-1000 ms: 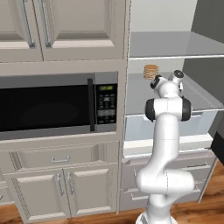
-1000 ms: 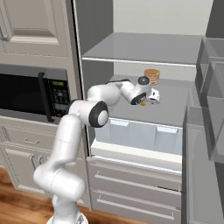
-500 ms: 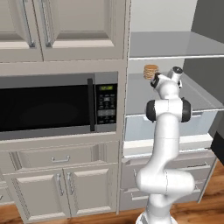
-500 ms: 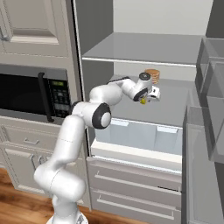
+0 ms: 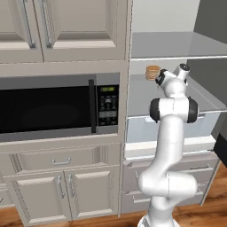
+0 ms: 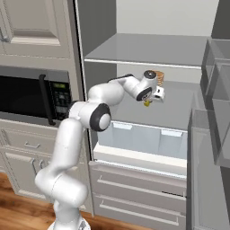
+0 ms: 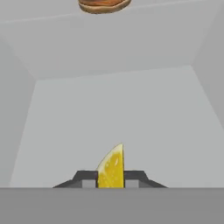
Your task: Take the lemon wedge from the fridge and place it on the plate with fish on the dining counter.
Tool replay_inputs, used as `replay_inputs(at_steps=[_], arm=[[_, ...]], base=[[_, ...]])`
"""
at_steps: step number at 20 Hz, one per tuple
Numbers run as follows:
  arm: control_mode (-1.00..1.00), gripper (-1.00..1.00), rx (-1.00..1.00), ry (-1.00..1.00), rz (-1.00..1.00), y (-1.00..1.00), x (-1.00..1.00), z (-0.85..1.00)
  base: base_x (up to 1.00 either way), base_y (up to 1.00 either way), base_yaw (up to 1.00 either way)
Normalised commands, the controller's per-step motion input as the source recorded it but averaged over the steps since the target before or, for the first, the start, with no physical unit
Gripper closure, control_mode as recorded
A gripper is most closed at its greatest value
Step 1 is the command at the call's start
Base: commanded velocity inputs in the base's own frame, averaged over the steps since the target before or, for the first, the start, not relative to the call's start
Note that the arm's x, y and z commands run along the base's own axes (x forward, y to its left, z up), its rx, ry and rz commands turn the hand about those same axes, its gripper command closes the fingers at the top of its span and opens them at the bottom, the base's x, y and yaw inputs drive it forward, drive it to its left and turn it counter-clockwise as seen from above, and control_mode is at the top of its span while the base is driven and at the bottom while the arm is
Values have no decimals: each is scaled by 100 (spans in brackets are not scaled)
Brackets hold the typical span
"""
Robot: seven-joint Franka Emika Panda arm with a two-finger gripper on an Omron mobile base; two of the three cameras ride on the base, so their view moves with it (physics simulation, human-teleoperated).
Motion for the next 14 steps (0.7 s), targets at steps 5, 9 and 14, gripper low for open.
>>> replay_inputs(at_steps=[5, 9, 14], arm=[[-100, 100, -1, -19, 6, 60, -100, 0], [-100, 100, 0, -10, 2, 77, -100, 49], [-100, 100, 10, 16, 0, 66, -97, 100]], base=[[0, 0, 0], [0, 0, 0], [0, 0, 0]])
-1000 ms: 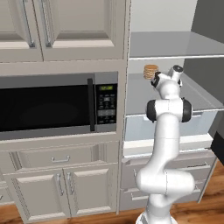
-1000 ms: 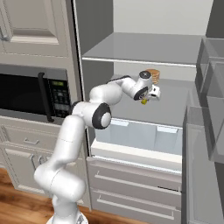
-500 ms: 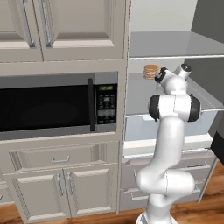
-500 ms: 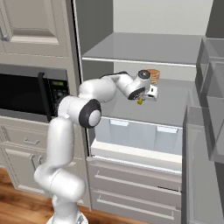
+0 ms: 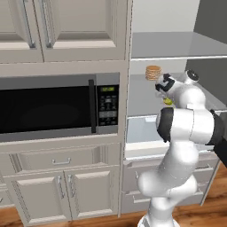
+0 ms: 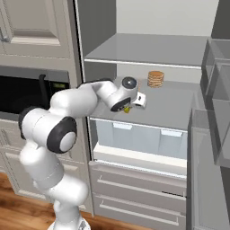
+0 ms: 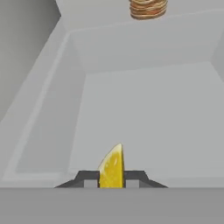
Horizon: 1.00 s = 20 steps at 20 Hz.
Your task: Take the lemon wedge from the fridge and place it on the plate with fish on the dining counter.
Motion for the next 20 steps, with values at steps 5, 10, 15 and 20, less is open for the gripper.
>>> replay_inputs(at_steps=[5, 10, 15, 20], arm=[[-100, 100, 8, 35, 0, 60, -100, 100], [-100, 100, -8, -24, 0, 42, -100, 62], [-100, 100, -25, -67, 0, 19, -93, 36], [-100, 100, -3, -10, 0, 0, -7, 2]], base=[[0, 0, 0], [0, 0, 0], [0, 0, 0], [0, 0, 0]])
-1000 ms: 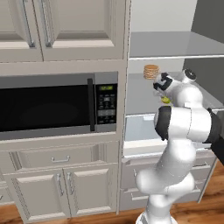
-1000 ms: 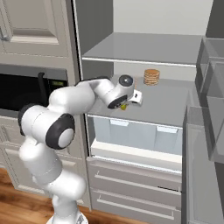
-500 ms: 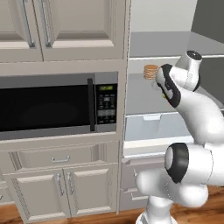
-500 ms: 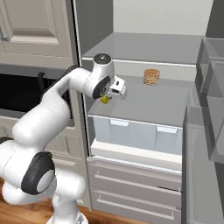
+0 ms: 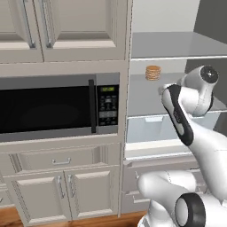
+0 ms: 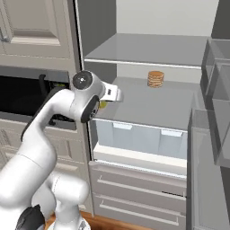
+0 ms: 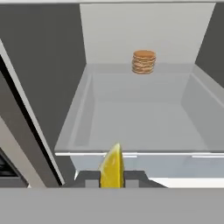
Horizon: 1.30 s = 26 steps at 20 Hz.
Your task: Take the lemon wedge from the fridge and place it on the plate with fish on the dining counter.
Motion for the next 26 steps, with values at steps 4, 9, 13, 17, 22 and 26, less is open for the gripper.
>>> replay_inputs(at_steps=[4, 9, 13, 17, 22, 26], arm=[[-100, 100, 0, 0, 3, 14, -65, -8], [100, 100, 0, 0, 0, 0, 0, 0], [100, 100, 0, 0, 0, 0, 0, 0], [100, 100, 0, 0, 0, 0, 0, 0], [100, 100, 0, 0, 0, 0, 0, 0], [100, 100, 0, 0, 0, 0, 0, 0]], base=[[0, 0, 0], [-100, 45, 22], [-49, 81, 66], [0, 71, 81], [2, 62, 78], [36, 43, 74]])
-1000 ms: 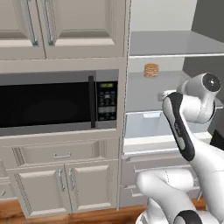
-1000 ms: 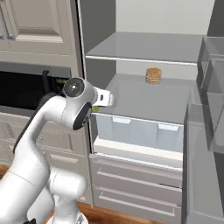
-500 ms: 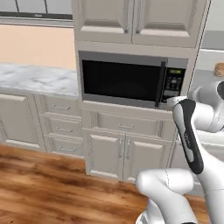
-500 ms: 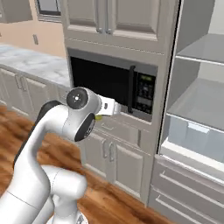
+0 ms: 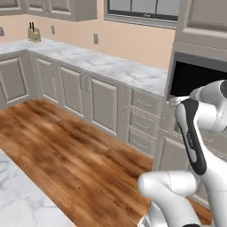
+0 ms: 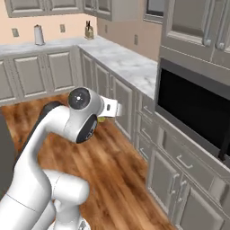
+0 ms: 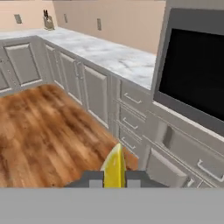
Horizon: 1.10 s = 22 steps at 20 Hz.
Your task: Take the lemon wedge from the fridge and place it on the plate with fish on the dining counter.
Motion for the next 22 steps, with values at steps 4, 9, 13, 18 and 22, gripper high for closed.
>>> replay_inputs(at_steps=[4, 9, 13, 18, 22], arm=[[100, 100, 0, 0, 0, 0, 0, 0], [100, 100, 0, 0, 0, 0, 0, 0], [100, 100, 0, 0, 0, 0, 0, 0], [100, 100, 0, 0, 0, 0, 0, 0], [100, 100, 0, 0, 0, 0, 0, 0]], base=[[93, -21, 61], [100, -57, 37], [60, -4, 79], [45, -1, 84], [49, -3, 83]])
